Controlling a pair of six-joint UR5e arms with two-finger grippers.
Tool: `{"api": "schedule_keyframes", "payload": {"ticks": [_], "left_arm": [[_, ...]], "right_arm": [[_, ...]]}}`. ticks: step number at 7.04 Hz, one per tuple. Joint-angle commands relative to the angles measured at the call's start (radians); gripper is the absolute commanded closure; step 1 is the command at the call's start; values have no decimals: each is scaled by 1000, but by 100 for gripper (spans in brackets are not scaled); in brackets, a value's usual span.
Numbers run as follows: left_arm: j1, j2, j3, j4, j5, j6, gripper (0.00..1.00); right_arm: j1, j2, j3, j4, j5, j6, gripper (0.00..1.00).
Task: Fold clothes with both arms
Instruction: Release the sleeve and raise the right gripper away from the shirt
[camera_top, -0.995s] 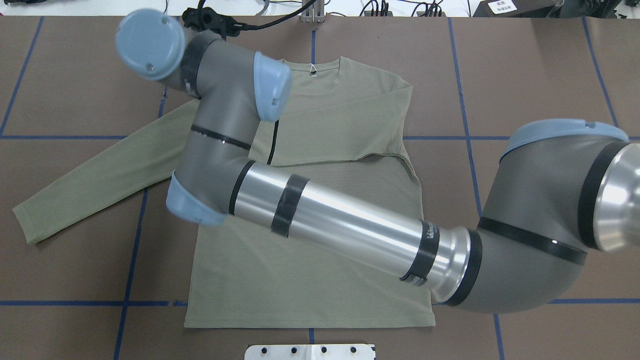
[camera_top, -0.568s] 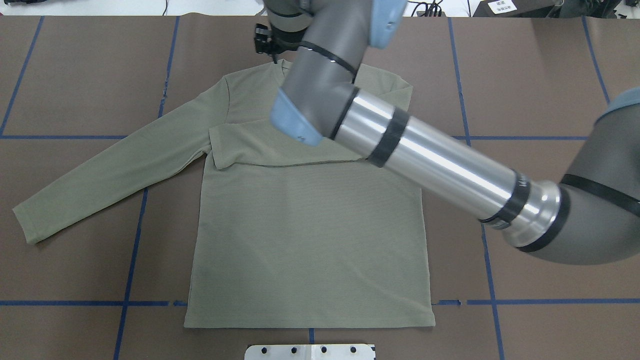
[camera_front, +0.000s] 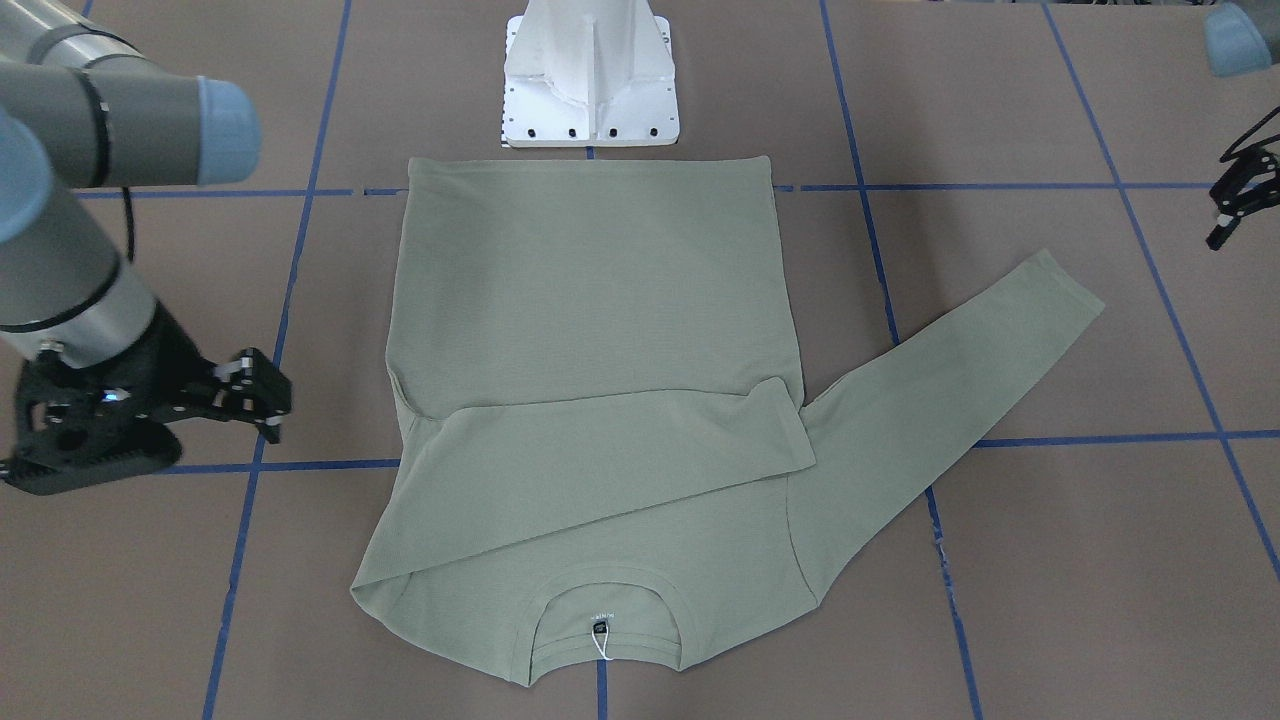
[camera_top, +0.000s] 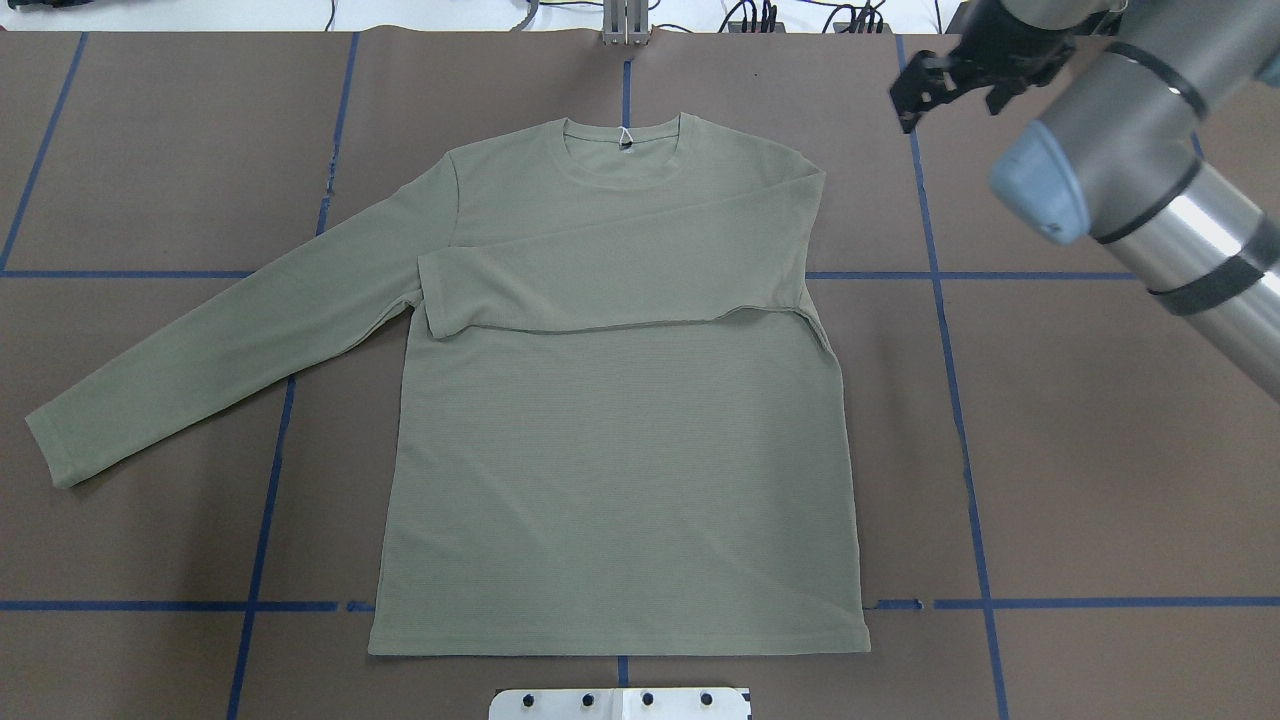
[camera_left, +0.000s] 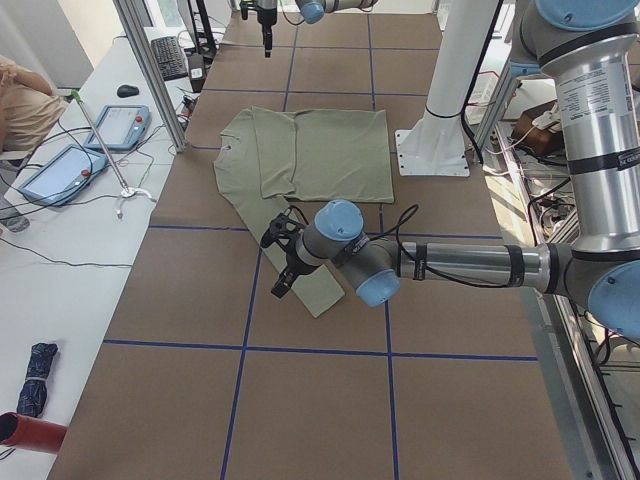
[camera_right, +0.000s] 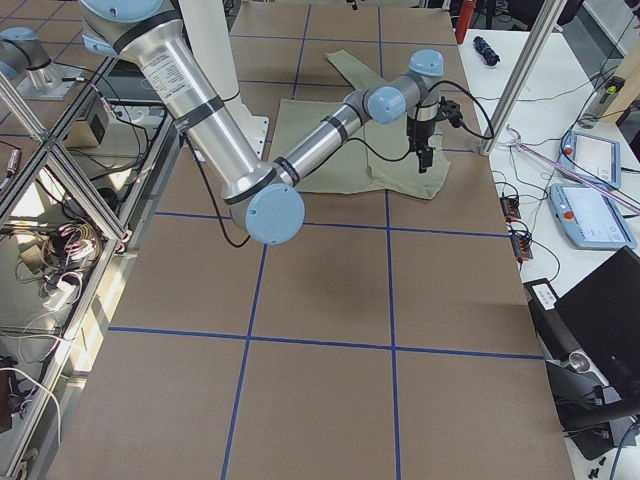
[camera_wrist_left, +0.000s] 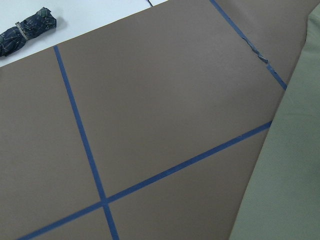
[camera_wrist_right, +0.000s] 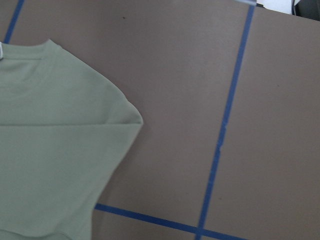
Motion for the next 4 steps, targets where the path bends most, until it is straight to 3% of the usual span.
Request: {"api": "schedule_keyframes", "payload": {"ticks": [1, 4], "left_arm": [[235, 73, 1, -114, 103, -98, 0], [432, 96, 29, -114, 199, -96, 0]], "right_arm": [[107, -213, 68, 13, 77, -186, 0], [114, -271, 110, 22, 73, -186, 0]]}}
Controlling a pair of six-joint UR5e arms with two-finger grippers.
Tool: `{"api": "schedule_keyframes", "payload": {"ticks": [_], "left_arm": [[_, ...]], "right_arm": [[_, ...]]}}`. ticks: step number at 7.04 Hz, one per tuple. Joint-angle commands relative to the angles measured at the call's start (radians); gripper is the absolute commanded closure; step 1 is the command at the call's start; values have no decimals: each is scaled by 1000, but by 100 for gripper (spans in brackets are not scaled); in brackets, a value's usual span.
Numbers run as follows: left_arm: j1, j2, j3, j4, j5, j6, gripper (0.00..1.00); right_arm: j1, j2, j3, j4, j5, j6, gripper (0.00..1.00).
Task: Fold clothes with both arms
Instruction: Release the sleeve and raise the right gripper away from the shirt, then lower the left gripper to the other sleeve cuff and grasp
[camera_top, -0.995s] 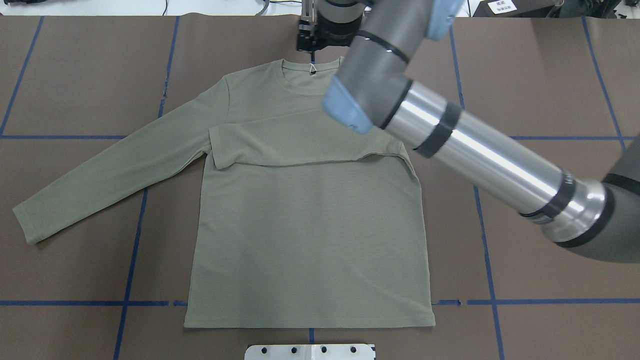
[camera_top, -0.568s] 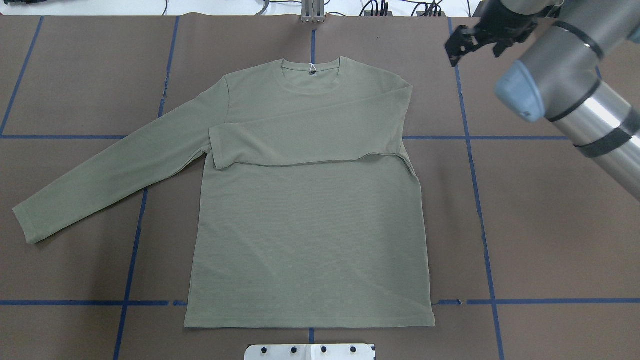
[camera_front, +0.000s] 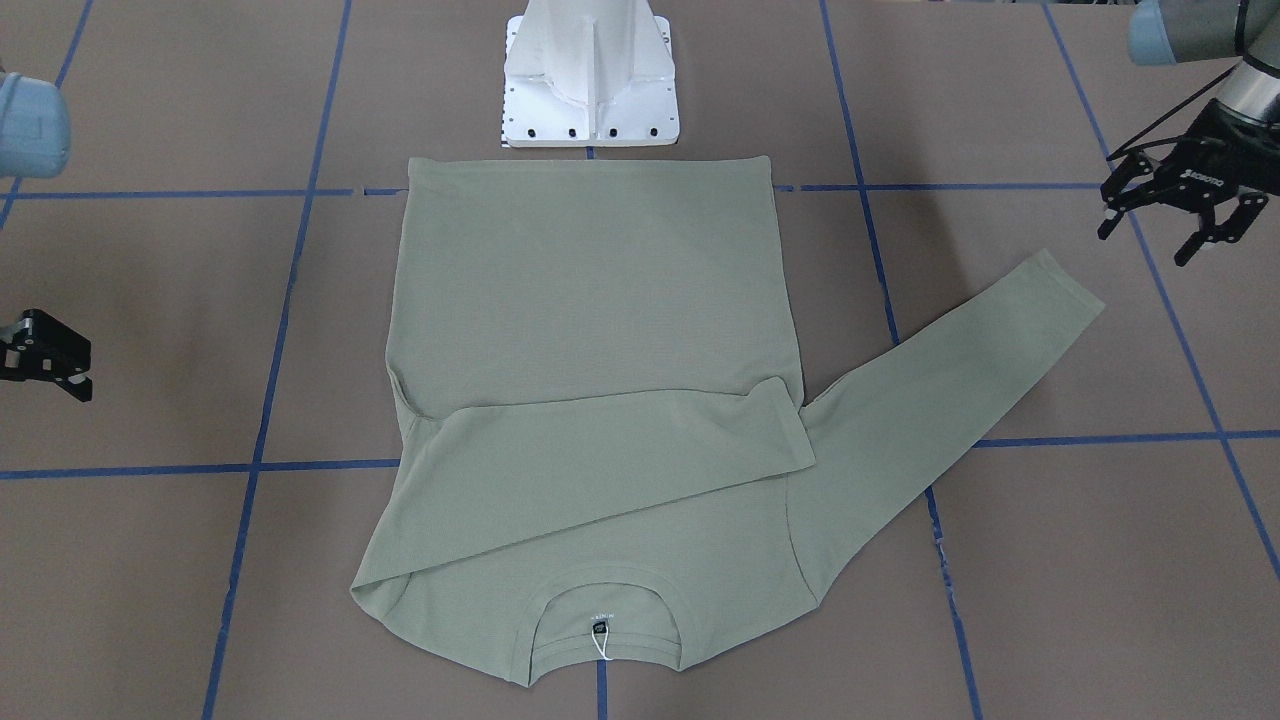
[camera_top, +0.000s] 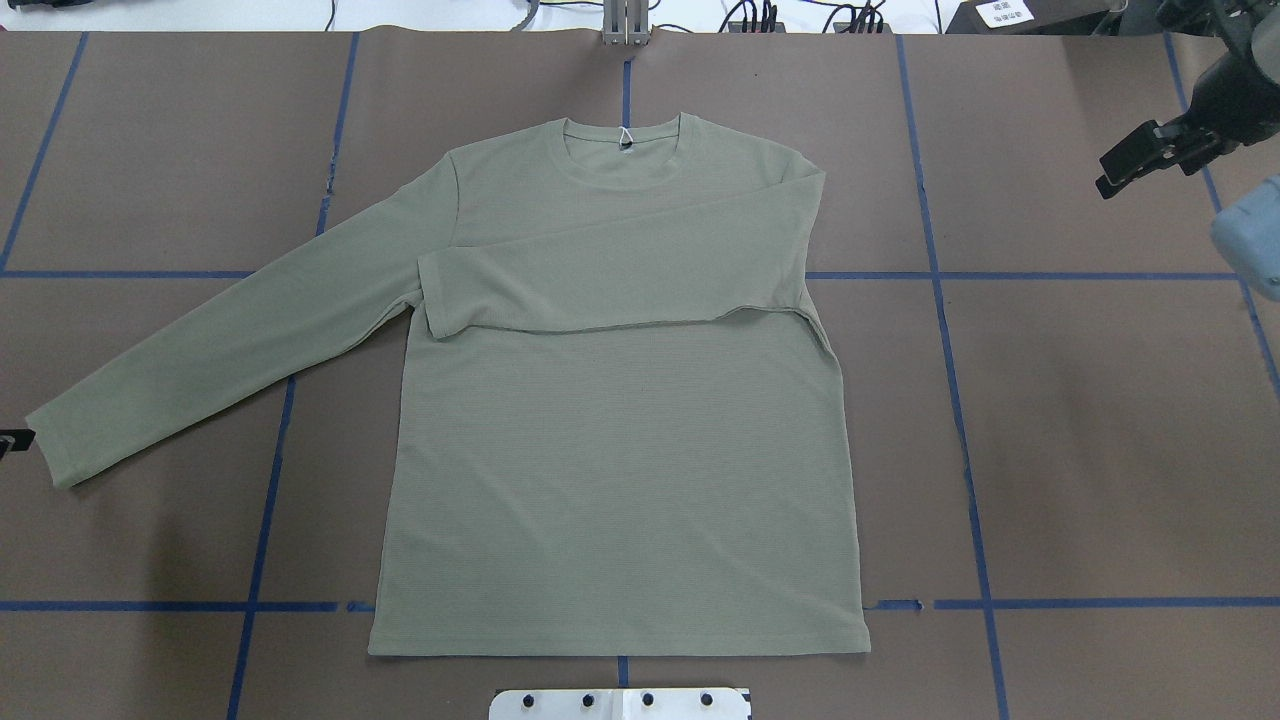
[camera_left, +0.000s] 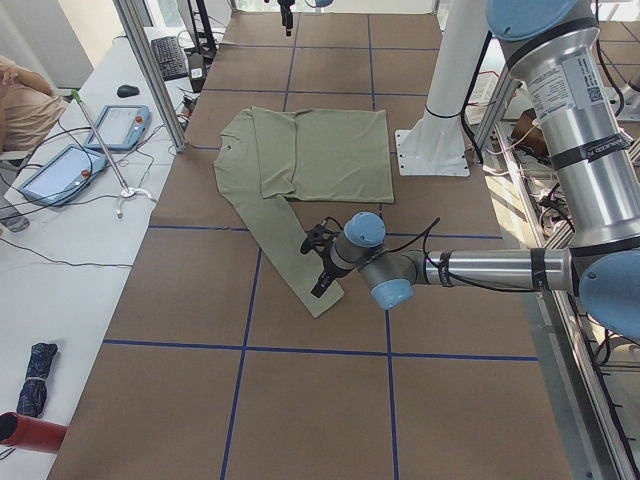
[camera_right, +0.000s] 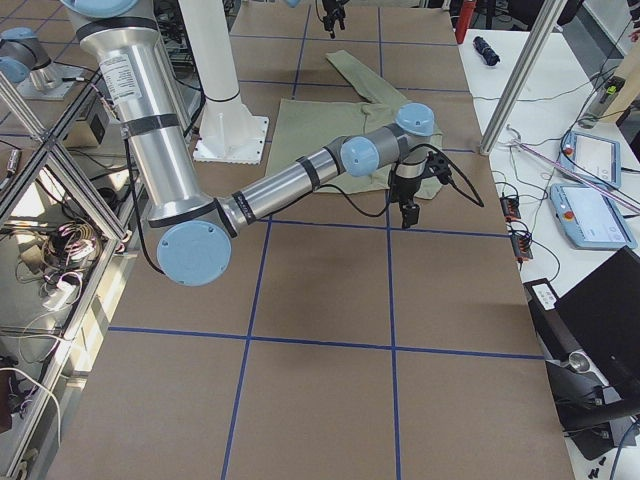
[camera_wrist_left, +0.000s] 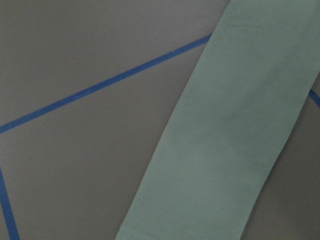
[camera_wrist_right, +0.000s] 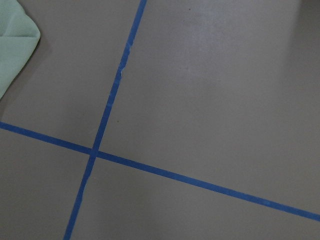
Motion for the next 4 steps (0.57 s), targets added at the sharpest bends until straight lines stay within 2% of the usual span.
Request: {"api": "schedule_keyframes", "payload": {"ticks": [1, 3, 4], "left_arm": [[142, 5, 22, -2, 78, 1, 0], [187, 1, 48, -3, 121, 1, 2], [188, 0, 53, -9, 124, 2, 13]], "right_arm": [[2, -14, 8, 1, 1, 5, 0], [2, -16, 11, 1, 0, 8, 0], [2, -31, 30, 0, 0, 10, 0]]}}
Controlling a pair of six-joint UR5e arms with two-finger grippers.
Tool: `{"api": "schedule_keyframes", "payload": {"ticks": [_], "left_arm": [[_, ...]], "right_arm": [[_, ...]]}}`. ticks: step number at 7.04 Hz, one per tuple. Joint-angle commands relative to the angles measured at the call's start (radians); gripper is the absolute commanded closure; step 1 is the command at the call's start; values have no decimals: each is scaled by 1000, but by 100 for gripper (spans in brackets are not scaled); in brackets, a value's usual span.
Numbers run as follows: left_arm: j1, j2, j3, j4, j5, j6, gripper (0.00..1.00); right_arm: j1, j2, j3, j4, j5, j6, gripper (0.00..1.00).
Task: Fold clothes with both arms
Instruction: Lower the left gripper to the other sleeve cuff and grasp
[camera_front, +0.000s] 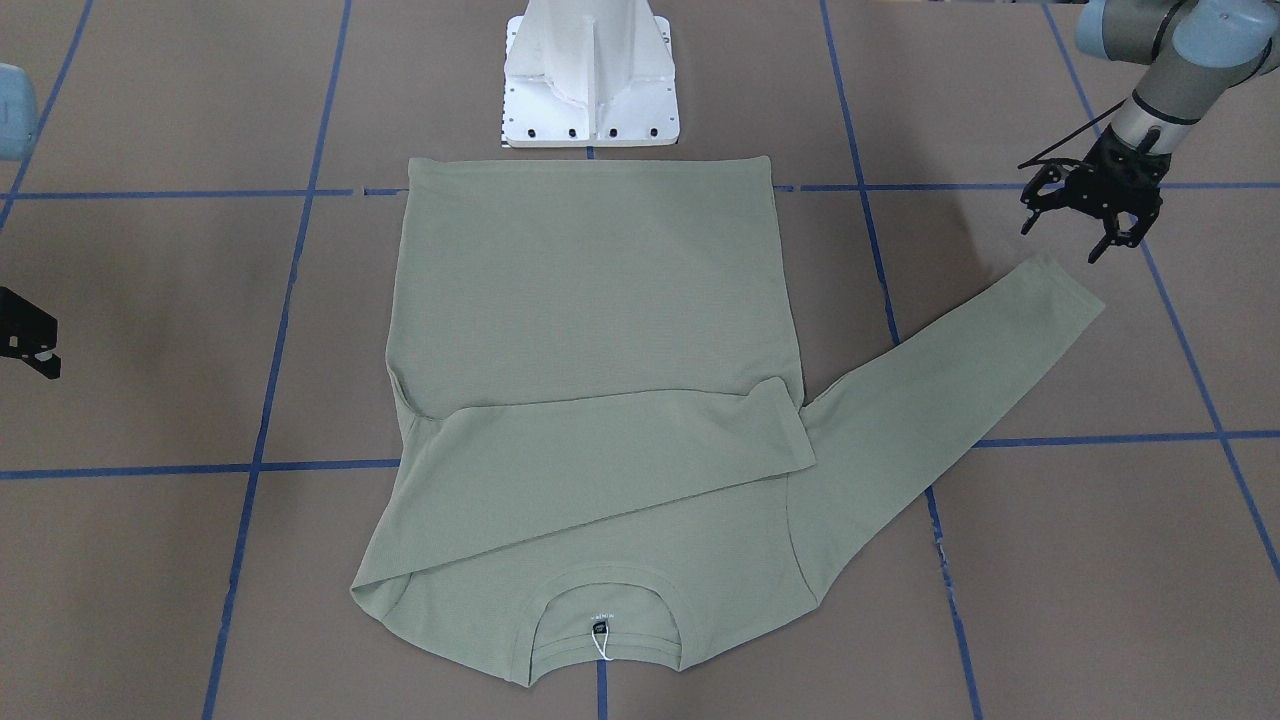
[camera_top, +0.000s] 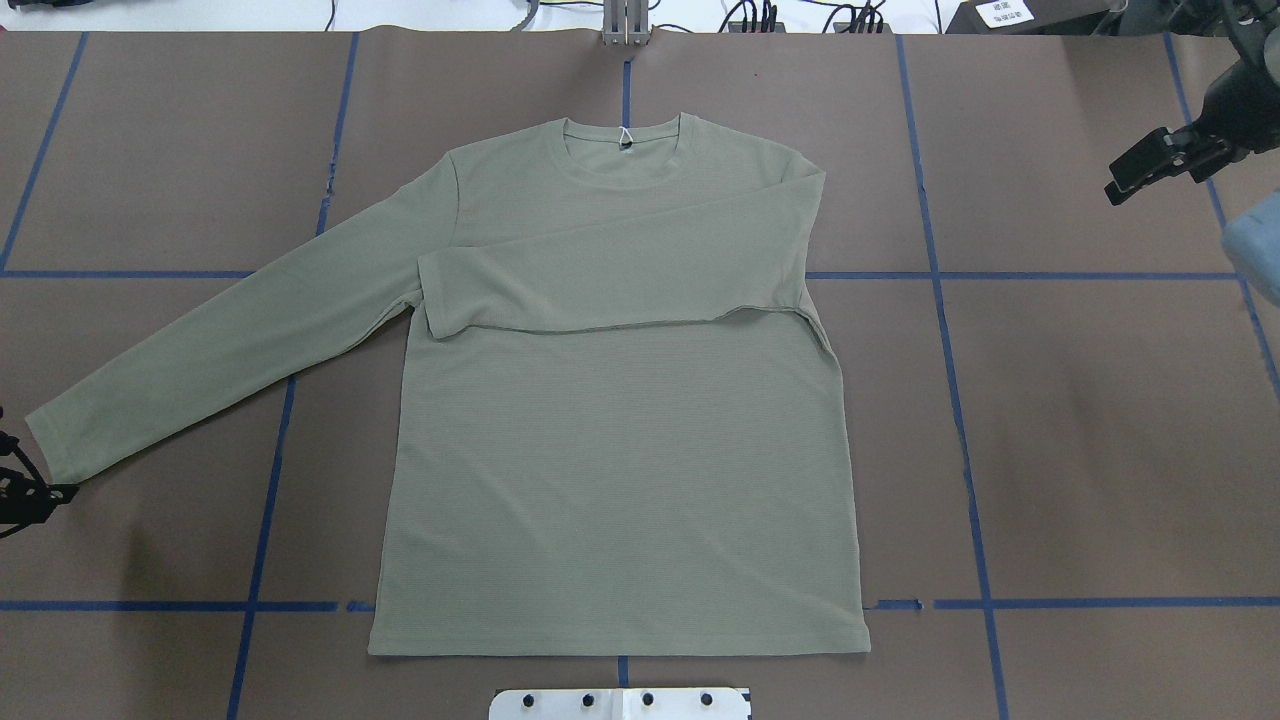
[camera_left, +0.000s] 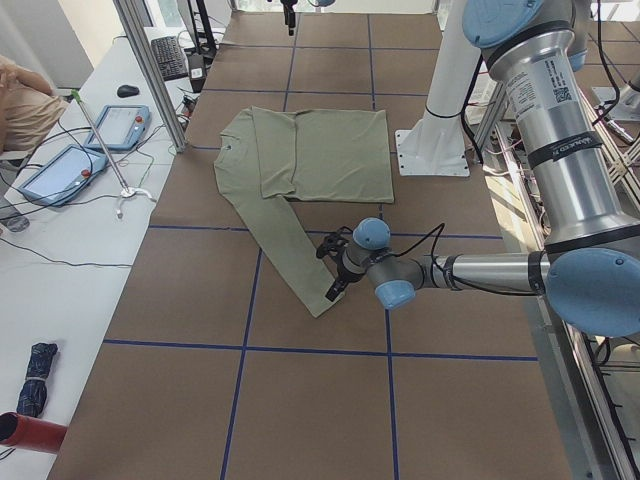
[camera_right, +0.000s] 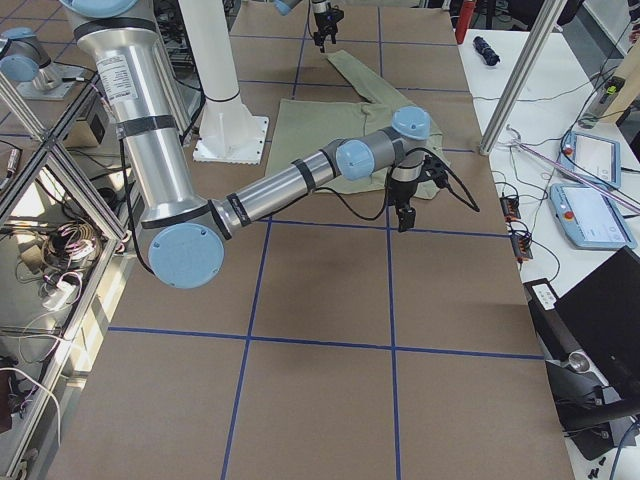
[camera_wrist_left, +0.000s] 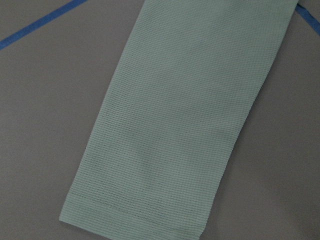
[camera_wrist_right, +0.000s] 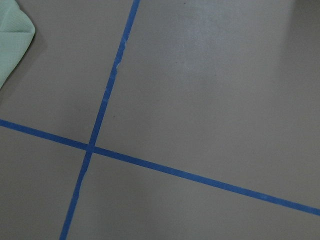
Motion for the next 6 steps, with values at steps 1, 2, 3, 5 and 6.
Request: {"api": "schedule_keyframes", "payload": {"ticks": [1, 2, 3, 5, 6], "left_arm": [[14, -2, 17, -5, 16, 1, 33], [15, -8, 27, -5, 21, 1, 40], [20, -8, 34, -5, 22, 1, 40], [37, -11, 35, -11, 35, 3, 40], [40, -12, 34, -11, 35, 1, 42]], "right_arm": [[0, -17, 27, 0, 1, 2, 0], [0, -18, 30, 0, 1, 3, 0], [0, -18, 31, 0, 1, 5, 0], [0, -18, 31, 0, 0, 5, 0], [0, -18, 31, 0, -2, 5, 0]]}}
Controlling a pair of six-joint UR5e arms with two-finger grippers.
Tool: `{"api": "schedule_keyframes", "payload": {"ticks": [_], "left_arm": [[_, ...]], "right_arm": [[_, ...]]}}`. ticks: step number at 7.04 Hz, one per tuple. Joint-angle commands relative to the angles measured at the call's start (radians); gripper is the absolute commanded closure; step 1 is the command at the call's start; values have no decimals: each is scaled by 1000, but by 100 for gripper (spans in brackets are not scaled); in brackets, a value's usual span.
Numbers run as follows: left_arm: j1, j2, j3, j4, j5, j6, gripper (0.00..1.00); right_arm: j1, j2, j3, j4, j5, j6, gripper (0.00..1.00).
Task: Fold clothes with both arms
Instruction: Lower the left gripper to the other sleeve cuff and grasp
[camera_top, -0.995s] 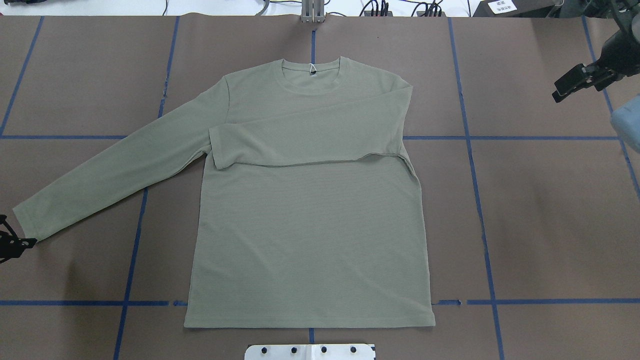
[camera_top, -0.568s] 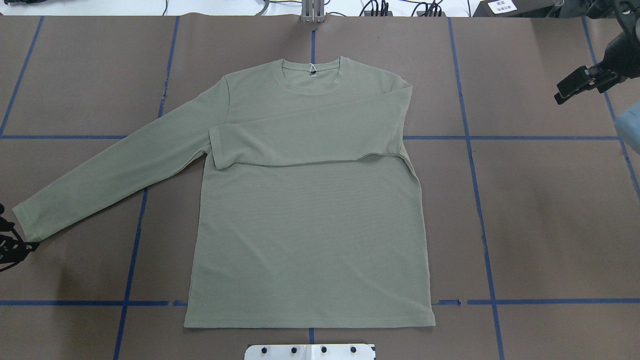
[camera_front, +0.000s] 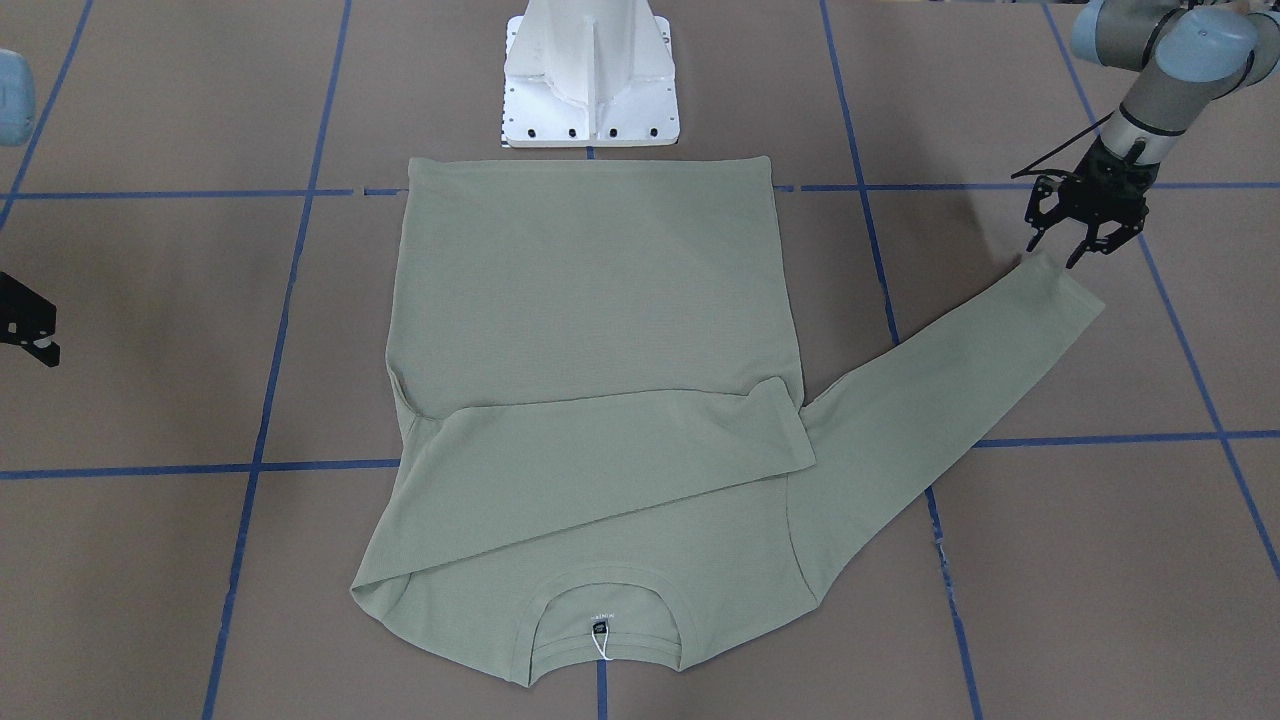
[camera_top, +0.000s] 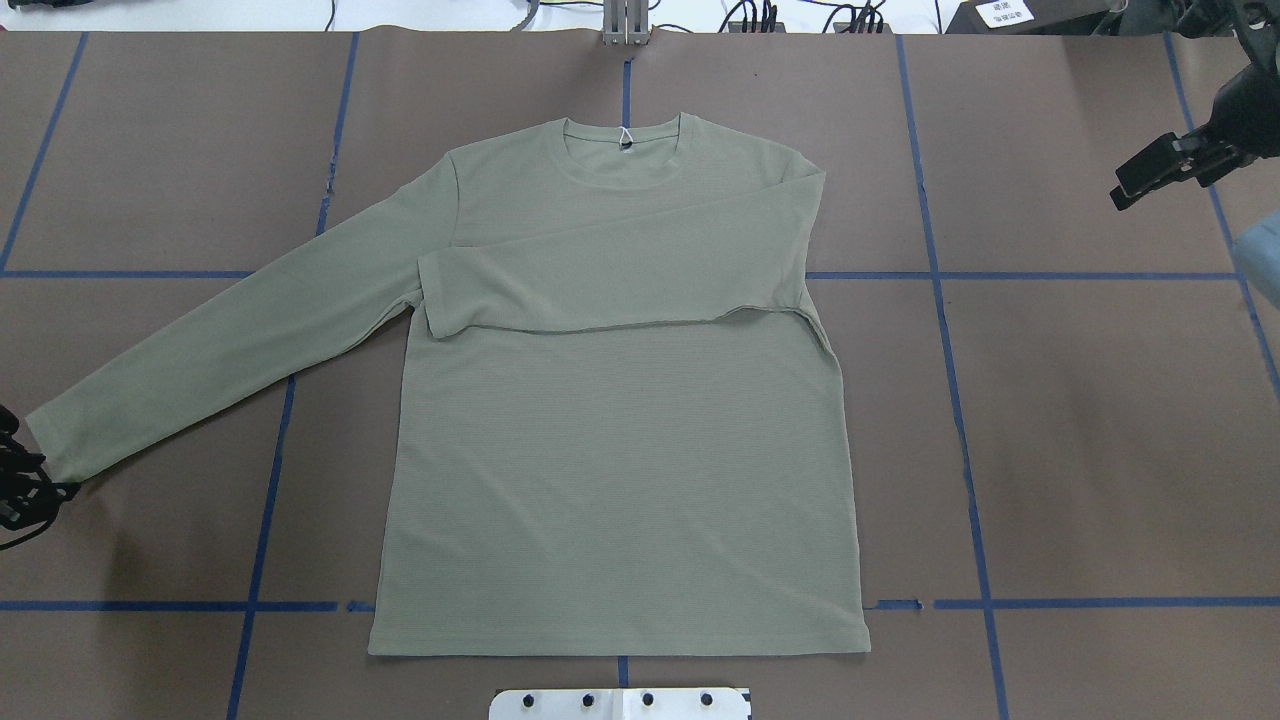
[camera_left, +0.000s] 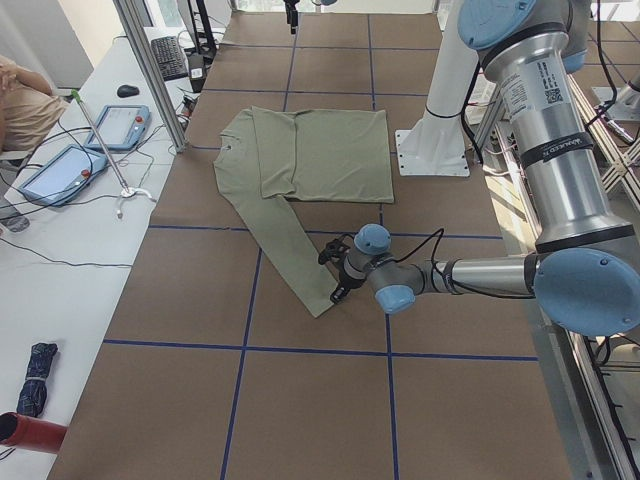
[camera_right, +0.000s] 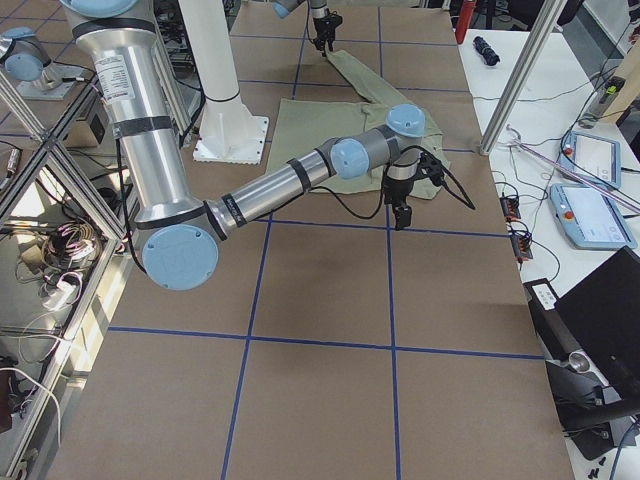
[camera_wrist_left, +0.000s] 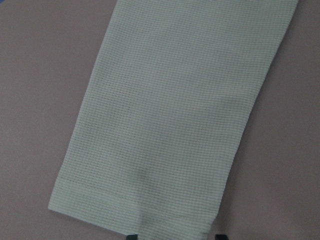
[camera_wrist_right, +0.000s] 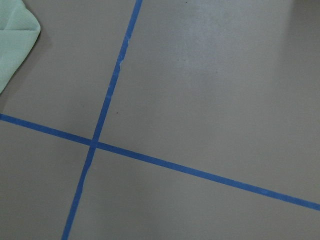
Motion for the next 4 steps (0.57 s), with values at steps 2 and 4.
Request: {"api": "schedule_keyframes", "payload": {"ticks": [2, 4], "left_arm": [[9, -2, 1, -3, 2, -1, 77], [9, -5, 1, -16, 2, -3, 100]], "right_arm": [[0, 0, 1, 0, -2, 2, 0], [0, -2, -1, -2, 1, 0, 0]]}}
